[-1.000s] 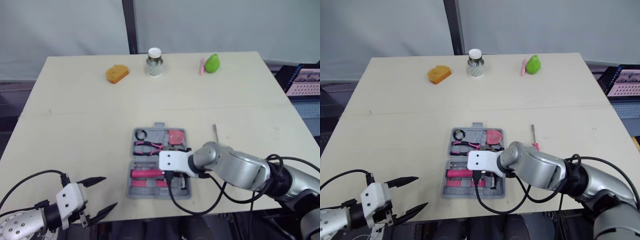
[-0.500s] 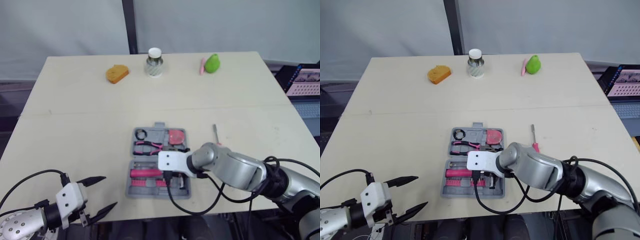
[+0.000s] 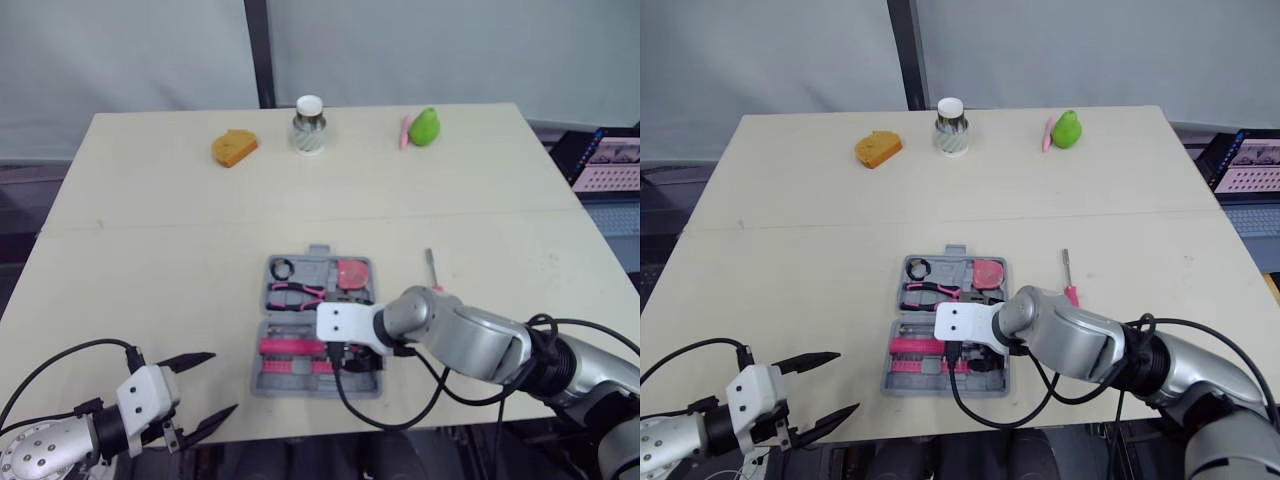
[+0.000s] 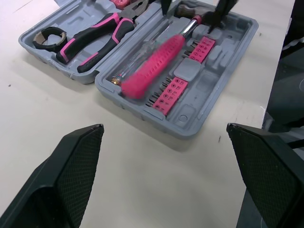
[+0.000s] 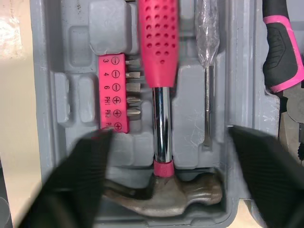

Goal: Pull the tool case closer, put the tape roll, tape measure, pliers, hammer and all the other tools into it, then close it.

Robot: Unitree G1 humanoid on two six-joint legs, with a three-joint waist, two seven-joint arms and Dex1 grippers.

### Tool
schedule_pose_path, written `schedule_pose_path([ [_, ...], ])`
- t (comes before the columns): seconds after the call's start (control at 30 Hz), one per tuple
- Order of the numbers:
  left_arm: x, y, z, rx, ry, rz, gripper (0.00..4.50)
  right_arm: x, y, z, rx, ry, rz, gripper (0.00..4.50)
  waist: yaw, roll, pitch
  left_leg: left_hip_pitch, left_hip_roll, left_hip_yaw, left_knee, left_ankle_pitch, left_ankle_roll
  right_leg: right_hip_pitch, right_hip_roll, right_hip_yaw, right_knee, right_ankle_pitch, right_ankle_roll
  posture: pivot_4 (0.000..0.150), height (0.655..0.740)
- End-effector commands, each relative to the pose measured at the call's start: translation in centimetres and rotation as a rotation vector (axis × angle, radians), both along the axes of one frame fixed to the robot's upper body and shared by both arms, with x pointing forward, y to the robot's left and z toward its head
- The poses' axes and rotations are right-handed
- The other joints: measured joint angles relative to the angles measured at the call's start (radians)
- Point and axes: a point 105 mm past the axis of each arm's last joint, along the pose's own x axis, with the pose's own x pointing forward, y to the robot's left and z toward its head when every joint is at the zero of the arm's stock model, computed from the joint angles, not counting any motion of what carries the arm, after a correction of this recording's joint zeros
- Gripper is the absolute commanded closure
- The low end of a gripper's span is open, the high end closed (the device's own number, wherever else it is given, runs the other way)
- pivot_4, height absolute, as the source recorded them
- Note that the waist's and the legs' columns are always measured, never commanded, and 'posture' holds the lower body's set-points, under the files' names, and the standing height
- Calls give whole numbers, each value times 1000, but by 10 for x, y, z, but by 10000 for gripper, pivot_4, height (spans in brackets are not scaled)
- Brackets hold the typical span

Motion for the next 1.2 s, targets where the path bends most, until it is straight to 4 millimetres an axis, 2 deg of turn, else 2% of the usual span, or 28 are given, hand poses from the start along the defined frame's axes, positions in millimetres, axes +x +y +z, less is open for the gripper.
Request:
schedule_pose_path([
  [0.03, 2, -2, 2, -10, -20, 2, 0, 1, 4, 18, 68, -39, 17, 1409, 1, 0, 0, 0, 0, 0, 0, 0, 0, 0, 0, 0, 0, 0, 0, 1500, 7400],
  [0.1, 4, -2, 3, -15, -27, 4, 0, 4, 10, 24, 144, -70, 30, 1409, 1, 0, 0, 0, 0, 0, 0, 0, 0, 0, 0, 0, 0, 0, 0, 1500, 7400],
  [0.2, 7, -4, 4, -21, -35, 5, 0, 7, 21, 34, 361, -98, 51, 9779, 1, -1, 0, 0, 0, 0, 0, 0, 0, 0, 0, 0, 0, 0, 0, 1500, 7400],
  [0.3, 7, -5, 4, -21, -37, 0, 0, 0, 24, 35, 544, -46, 77, 23040, 1, -1, -1, 0, 0, 1, -1, 0, 0, 0, 0, 0, -1, 0, 0, 1500, 7400],
  [0.33, 8, -5, 4, -21, -38, -2, 0, -1, 20, 26, 561, -31, 80, 29119, 1, -1, -1, 1, 0, 1, -1, 0, 0, 1, 0, 0, 0, 0, 0, 1500, 7400],
  [0.4, 8, -5, 5, -19, -40, -4, 0, -4, 15, 14, 590, 8, 75, 37354, 4, -2, -1, 1, 0, 1, 0, 0, 0, 1, 0, 0, -1, 0, 0, 1500, 7400],
  [0.43, 9, -5, 5, -19, -42, -6, 0, -4, 13, 7, 610, 33, 62, 42876, 4, -2, -1, 2, 0, 0, 0, 0, 0, 3, 0, 0, -1, 0, 0, 1500, 7400],
  [0.47, 10, -5, 6, -18, -44, -6, 0, -3, 13, 2, 639, 57, 35, 44578, 3, -2, -1, 2, 0, 1, 0, 0, 0, 3, 0, 0, -1, 0, 0, 1500, 7400],
  [0.53, 11, -4, 6, -16, -48, -9, 0, 0, 12, -7, 657, 68, 9, 44578, 2, -2, -1, 3, 0, 1, 0, 0, 0, 3, 0, 0, -1, 0, 0, 1500, 7400],
  [0.8, 12, -4, 7, -13, -49, -12, 0, 3, 16, -25, 676, 98, -30, 44578, 2, -2, -1, 3, 1, 1, -1, -1, 0, 3, 1, 0, -1, 0, 0, 1500, 7400],
  [1.2, 12, -3, 6, -6, -55, -11, 0, -3, -2, -73, 456, 113, -46, 44578, 3, -3, -2, 5, 1, 1, -1, -1, 0, 4, 1, 0, -1, 0, 0, 1500, 7400],
])
